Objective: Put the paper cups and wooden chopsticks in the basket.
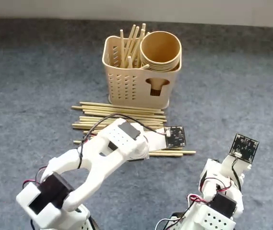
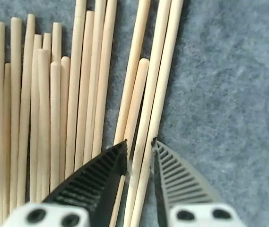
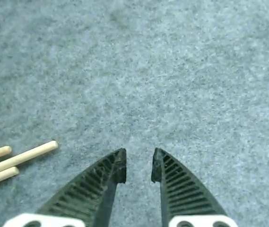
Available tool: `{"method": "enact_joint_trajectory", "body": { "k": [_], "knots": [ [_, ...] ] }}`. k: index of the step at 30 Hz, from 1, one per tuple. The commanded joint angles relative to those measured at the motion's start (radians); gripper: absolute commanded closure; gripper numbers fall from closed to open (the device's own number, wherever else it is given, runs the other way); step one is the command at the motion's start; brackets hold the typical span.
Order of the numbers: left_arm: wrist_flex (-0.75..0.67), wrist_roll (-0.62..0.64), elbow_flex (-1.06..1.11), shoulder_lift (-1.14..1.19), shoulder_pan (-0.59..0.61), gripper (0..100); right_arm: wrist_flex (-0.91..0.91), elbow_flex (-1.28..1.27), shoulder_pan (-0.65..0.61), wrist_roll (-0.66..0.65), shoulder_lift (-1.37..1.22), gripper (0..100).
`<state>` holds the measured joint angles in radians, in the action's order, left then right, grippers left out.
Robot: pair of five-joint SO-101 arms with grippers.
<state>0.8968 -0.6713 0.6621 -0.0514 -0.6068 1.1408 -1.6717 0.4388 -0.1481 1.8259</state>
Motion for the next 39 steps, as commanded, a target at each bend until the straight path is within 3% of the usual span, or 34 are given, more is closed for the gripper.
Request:
{"method": "enact_joint_trajectory", "body": {
  "k": [1,10,15,22,30,39],
  "knots": [
    [-0.014,-0.002,-0.051,0.016,-0.058,91,-0.031,-0.064,0.012,-0.002,0.012,89.2],
    [-0.011,0.054,-0.137,0.148,-0.038,91,-0.031,-0.064,0.012,-0.002,0.012,89.2],
    [0.110,0.054,-0.231,0.222,-0.045,93,-0.031,-0.064,0.012,-0.002,0.012,89.2],
    [0.166,0.054,-0.243,0.220,-0.047,96,-0.031,-0.064,0.012,-0.002,0.012,89.2],
    [0.232,0.130,-0.234,0.101,-0.038,96,-0.031,-0.064,0.012,-0.002,0.012,89.2],
    [0.247,0.132,-0.189,-0.004,-0.027,96,-0.031,-0.064,0.012,-0.002,0.012,89.2]
  ]
}}
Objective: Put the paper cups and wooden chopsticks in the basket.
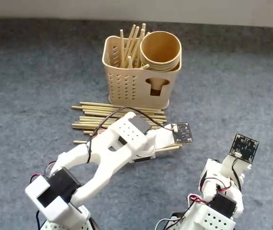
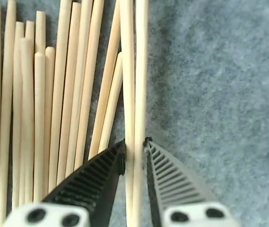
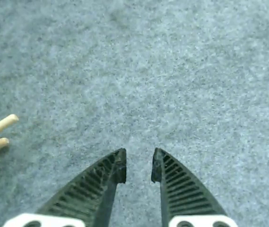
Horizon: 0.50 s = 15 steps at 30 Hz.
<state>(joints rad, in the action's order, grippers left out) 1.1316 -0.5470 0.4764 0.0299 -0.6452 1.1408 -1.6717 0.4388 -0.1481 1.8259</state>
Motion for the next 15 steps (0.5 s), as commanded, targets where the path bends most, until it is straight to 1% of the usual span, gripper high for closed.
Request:
{"method": "enact_joint_trajectory", "body": {
  "k": [1,4,9,15],
  "knots": [
    [0.017,0.012,-0.004,-0.094,0.013,96,-0.031,-0.064,0.012,-0.002,0.012,89.2],
    [0.031,0.043,-0.007,-0.119,0.042,96,-0.031,-0.064,0.012,-0.002,0.012,89.2],
    [0.035,0.044,-0.004,-0.188,0.107,96,-0.031,-0.064,0.012,-0.002,0.012,89.2],
    [0.097,0.133,-0.004,-0.332,0.113,96,-0.031,-0.064,0.012,-0.002,0.012,89.2]
  ]
}}
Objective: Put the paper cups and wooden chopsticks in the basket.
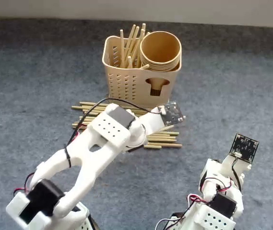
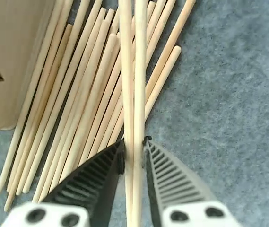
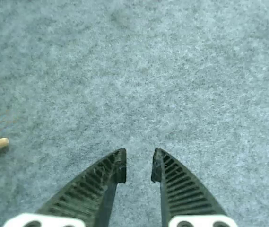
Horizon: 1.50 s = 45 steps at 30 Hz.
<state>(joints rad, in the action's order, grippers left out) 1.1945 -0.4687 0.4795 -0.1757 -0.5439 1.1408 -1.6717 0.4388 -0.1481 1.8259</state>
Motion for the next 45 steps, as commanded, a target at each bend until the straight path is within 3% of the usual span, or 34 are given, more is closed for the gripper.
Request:
{"method": "enact_joint_trajectory", "body": {
  "k": [1,10,16,25,31,39,45],
  "knots": [
    [0.034,0.075,-0.007,-0.151,0.016,96,-0.031,-0.064,0.012,-0.002,0.012,89.2],
    [0.029,0.132,-0.010,-0.398,0.045,96,-0.031,-0.064,0.012,-0.002,0.012,89.2],
    [-0.015,0.331,-0.059,-0.567,0.140,96,-0.031,-0.064,0.012,-0.002,0.012,89.2],
    [-0.264,0.354,-0.173,-0.621,0.194,99,-0.031,-0.064,0.012,-0.002,0.012,89.3],
    [-0.468,0.448,-0.226,-0.619,0.214,99,-0.031,-0.064,0.012,-0.002,0.012,89.3],
    [-0.824,0.448,-0.145,-0.576,0.245,99,-0.031,-0.064,0.012,-0.002,0.012,89.3],
    [-0.916,0.448,-0.097,-0.498,0.245,99,-0.031,-0.064,0.012,-0.002,0.012,89.3]
  ]
}}
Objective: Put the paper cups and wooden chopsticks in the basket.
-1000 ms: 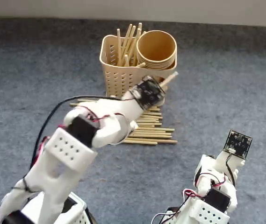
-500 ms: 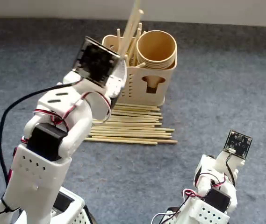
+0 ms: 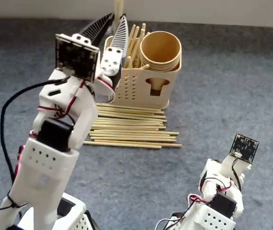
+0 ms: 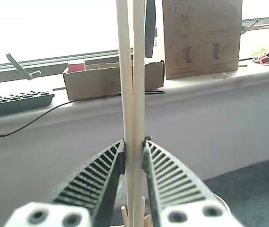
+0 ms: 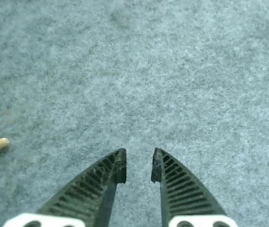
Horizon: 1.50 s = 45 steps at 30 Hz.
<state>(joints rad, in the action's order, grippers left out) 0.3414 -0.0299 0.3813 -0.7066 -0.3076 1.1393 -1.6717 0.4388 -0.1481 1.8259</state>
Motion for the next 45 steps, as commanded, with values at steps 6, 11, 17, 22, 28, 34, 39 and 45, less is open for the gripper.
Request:
{"method": "enact_joint_trajectory", "body": {
  "k": [6,11,17,22,28,34,39,45],
  "knots": [
    [-0.183,0.009,0.064,0.122,0.012,99,-0.030,-0.064,0.012,-0.002,0.012,89.3],
    [-0.259,0.009,0.104,0.189,0.067,99,-0.030,-0.064,0.012,-0.002,0.012,89.3],
    [-0.259,0.009,0.107,0.263,0.113,99,-0.030,-0.064,0.012,-0.002,0.012,89.3],
    [-0.258,0.009,0.108,0.315,0.110,99,-0.030,-0.064,0.012,-0.002,0.012,89.3],
    [-0.256,0.009,0.142,0.341,0.108,99,-0.030,-0.064,0.012,-0.002,0.012,89.3],
    [-0.255,0.009,0.173,0.340,0.107,94,-0.030,-0.064,0.012,-0.002,0.012,89.3],
    [-0.253,0.009,0.182,0.340,0.105,93,-0.030,-0.064,0.012,-0.002,0.012,89.3],
    [-0.101,0.008,0.145,0.291,0.105,93,-0.030,-0.064,0.012,-0.002,0.012,89.3]
  ]
}}
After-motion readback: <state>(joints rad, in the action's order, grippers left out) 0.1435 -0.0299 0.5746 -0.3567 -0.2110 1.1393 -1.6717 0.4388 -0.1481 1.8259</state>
